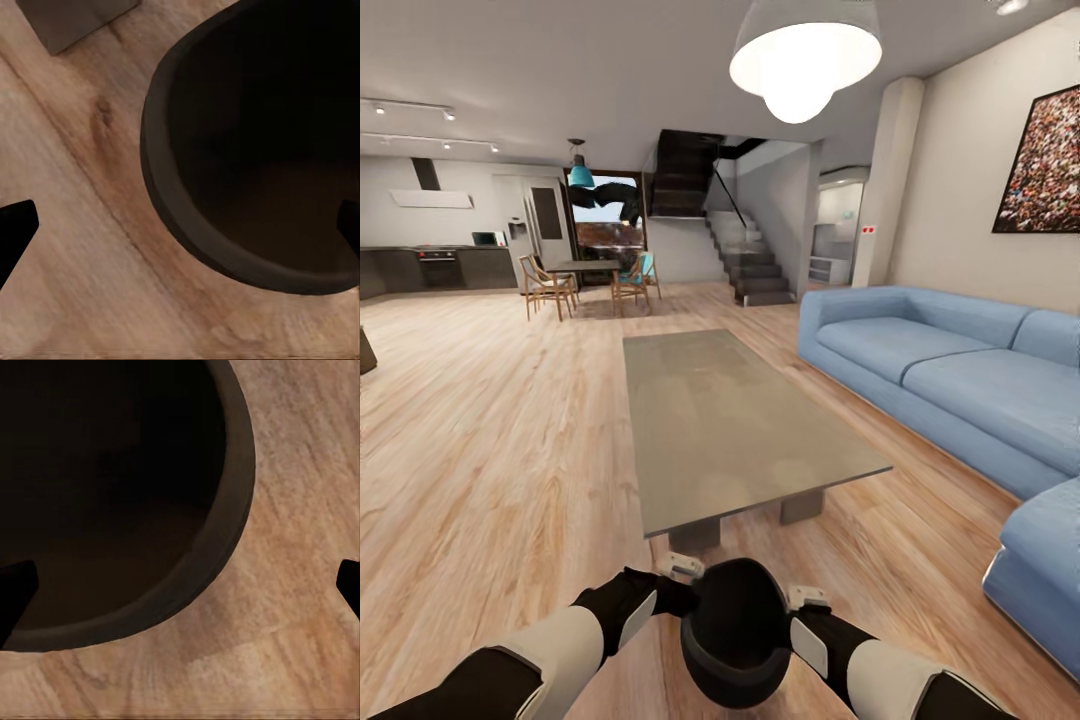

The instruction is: Place each of the two pumpkins and all three candles from the living room inside a cabinet in the living room (use any cabinet), then make sure every cabinet is closed, and position the cauldron so it is next to a table in the living room.

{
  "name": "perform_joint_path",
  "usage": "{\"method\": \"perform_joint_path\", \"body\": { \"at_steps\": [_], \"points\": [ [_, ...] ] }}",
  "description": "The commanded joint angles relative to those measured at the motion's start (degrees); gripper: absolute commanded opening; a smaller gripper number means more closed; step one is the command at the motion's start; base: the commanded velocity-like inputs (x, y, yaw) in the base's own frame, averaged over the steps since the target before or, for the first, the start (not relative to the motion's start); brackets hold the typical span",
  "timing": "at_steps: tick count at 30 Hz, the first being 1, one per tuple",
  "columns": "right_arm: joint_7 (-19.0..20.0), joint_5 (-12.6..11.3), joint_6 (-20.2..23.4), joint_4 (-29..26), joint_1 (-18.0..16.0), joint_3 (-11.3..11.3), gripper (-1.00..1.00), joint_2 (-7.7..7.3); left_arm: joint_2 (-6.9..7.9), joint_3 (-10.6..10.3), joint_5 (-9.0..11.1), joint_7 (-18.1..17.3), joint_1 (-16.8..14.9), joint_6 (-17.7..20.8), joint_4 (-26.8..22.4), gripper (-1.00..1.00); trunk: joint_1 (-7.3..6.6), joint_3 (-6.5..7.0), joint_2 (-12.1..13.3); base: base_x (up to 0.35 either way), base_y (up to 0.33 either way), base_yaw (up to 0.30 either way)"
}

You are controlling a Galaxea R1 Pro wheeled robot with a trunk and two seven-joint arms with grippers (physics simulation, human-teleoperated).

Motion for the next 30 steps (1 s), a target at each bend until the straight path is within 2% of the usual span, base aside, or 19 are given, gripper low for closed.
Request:
{"method": "perform_joint_path", "body": {
  "at_steps": [1, 9, 11, 12, 14, 22, 23, 27, 29, 30],
  "points": [
    [-0.4, -0.5, 0.3, -0.1, 0.0, 0.5, 1.0, -0.06, 0.05, -0.5, 0.5, -0.1, 0.0, 0.3, -0.1, 1.0, -0.04, -0.06, 0.0, -0.232, 0.031, 0.0],
    [-0.2, -0.5, 0.3, -0.1, 0.2, 0.5, 1.0, -0.52, 0.24, -0.4, 0.5, 0.1, 0.0, 0.3, 0.2, 1.0, -0.04, -0.06, 0.0, -0.283, 0.099, 0.0],
    [-0.2, -0.4, 0.3, 0.1, 0.2, 0.5, 1.0, -1.09, 0.76, -0.4, 0.5, 0.1, 0.1, 0.3, 0.7, 1.0, -0.04, -0.06, 0.0, -0.301, 0.147, 0.0],
    [-0.2, -0.4, 0.3, 0.8, 0.3, 0.5, 1.0, -1.49, 1.59, -0.4, 0.6, 0.1, 0.1, 0.2, 1.2, 1.0, -0.04, -0.06, 0.0, -0.302, 0.156, 0.0],
    [-0.1, -0.4, 0.3, 1.7, 0.4, 0.5, 1.0, -1.63, 2.05, -0.3, 0.7, 0.1, 0.1, 0.1, 1.5, 1.0, -0.04, -0.06, 0.0, -0.302, 0.157, 0.008],
    [0.3, -0.2, -0.2, 3.5, 2.2, 0.6, 1.0, -2.15, 3.17, -0.2, 1.2, 0.2, 0.1, -3.6, 4.4, 1.0, -0.04, -0.06, 0.0, -0.288, 0.155, 0.164],
    [0.3, -0.1, -0.2, 3.6, 3.0, 0.6, 1.0, -2.81, 3.34, -0.2, 1.9, 0.2, 0.1, -4.0, 5.2, 1.0, -0.04, -0.06, 0.0, -0.087, 0.052, 0.278],
    [0.3, -0.1, -0.2, 3.6, 3.5, 0.6, 1.0, -3.3, 4.29, -0.2, 3.6, 0.2, 0.1, -4.2, 5.5, 1.0, -0.04, -0.06, 0.0, -0.047, 0.028, 0.284],
    [0.4, -0.1, -0.2, 3.7, 3.6, 0.7, 1.0, -3.42, 4.83, -0.2, 5.0, 0.2, 0.1, -4.2, 5.6, 1.0, -0.04, -0.06, 0.0, -0.016, 0.01, 0.288],
    [0.4, -0.1, -0.2, 3.7, 4.0, 0.7, 1.0, -3.48, 5.18, -0.2, 6.6, 0.2, 0.1, -4.2, 5.7, 1.0, -0.25, 0.12, 0.4, -0.007, 0.004, 0.29]
  ]
}}
